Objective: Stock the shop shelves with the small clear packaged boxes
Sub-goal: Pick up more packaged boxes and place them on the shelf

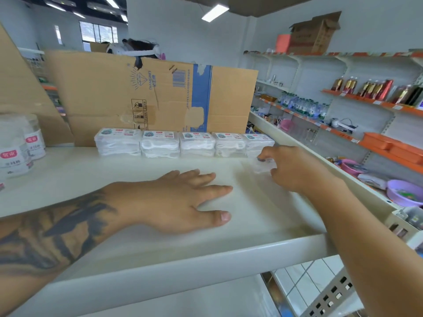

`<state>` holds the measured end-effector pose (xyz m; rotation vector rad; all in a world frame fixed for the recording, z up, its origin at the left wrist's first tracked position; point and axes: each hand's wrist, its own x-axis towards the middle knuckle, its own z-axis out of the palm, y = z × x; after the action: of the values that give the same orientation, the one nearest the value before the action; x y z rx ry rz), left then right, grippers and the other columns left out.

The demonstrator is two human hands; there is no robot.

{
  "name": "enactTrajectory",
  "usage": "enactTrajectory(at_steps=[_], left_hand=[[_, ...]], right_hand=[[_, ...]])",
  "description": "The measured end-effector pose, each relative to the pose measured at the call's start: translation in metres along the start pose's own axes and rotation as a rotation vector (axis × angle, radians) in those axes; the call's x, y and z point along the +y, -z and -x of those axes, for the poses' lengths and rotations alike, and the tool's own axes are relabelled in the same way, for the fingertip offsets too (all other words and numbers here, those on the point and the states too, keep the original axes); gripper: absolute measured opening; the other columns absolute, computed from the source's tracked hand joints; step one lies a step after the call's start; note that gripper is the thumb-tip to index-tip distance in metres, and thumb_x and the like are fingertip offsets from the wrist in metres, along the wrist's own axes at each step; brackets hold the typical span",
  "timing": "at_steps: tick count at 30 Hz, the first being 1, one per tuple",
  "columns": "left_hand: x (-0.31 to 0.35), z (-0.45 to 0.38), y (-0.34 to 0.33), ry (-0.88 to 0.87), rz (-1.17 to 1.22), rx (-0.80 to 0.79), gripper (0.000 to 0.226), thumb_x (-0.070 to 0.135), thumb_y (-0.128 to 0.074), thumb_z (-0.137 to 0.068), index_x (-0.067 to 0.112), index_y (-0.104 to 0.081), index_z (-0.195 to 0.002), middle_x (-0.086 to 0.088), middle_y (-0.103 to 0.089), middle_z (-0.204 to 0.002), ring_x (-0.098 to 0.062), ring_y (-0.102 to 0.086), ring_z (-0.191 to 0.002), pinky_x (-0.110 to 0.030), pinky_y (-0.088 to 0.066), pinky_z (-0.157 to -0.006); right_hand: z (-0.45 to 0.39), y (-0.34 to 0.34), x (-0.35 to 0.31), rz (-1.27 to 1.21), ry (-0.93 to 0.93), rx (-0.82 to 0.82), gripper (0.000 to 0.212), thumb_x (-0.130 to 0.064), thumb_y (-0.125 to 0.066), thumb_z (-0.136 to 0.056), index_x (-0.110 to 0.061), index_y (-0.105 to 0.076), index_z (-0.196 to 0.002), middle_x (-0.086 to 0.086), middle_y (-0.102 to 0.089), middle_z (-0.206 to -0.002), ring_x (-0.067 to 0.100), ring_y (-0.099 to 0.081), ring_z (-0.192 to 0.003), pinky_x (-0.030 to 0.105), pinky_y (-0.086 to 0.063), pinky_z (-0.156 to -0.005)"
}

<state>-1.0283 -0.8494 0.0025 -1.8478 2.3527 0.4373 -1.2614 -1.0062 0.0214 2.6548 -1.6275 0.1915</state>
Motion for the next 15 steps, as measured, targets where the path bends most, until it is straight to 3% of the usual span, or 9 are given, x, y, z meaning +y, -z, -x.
enactTrajectory(at_steps=[8,15], left_hand=[[-0.0001,0.0007,0.0023,0.000,0.013,0.000,0.083,0.089,-0.016,-0.075,0.065,0.003,-0.153,0.023,0.014,-0.168,-0.006,0.018,-0.155,-0.036,0.007,-0.127],[-0.0011,0.0000,0.0037,-0.010,0.034,0.001,0.083,0.090,-0.021,-0.075,0.067,0.000,-0.152,0.025,0.012,-0.168,-0.003,0.017,-0.155,-0.033,0.005,-0.127]], right_hand=[[-0.0093,-0.0085,-0.0002,0.002,-0.035,0.021,0.042,-0.019,-0.051,-0.095,-0.034,-0.051,-0.135,0.006,-0.057,-0.127,0.031,-0.057,-0.107,0.040,-0.052,-0.088],[-0.0076,-0.0098,-0.0029,-0.032,-0.027,0.004,0.042,-0.015,-0.049,-0.098,-0.027,-0.047,-0.137,0.010,-0.054,-0.131,0.029,-0.051,-0.102,0.035,-0.043,-0.081]])
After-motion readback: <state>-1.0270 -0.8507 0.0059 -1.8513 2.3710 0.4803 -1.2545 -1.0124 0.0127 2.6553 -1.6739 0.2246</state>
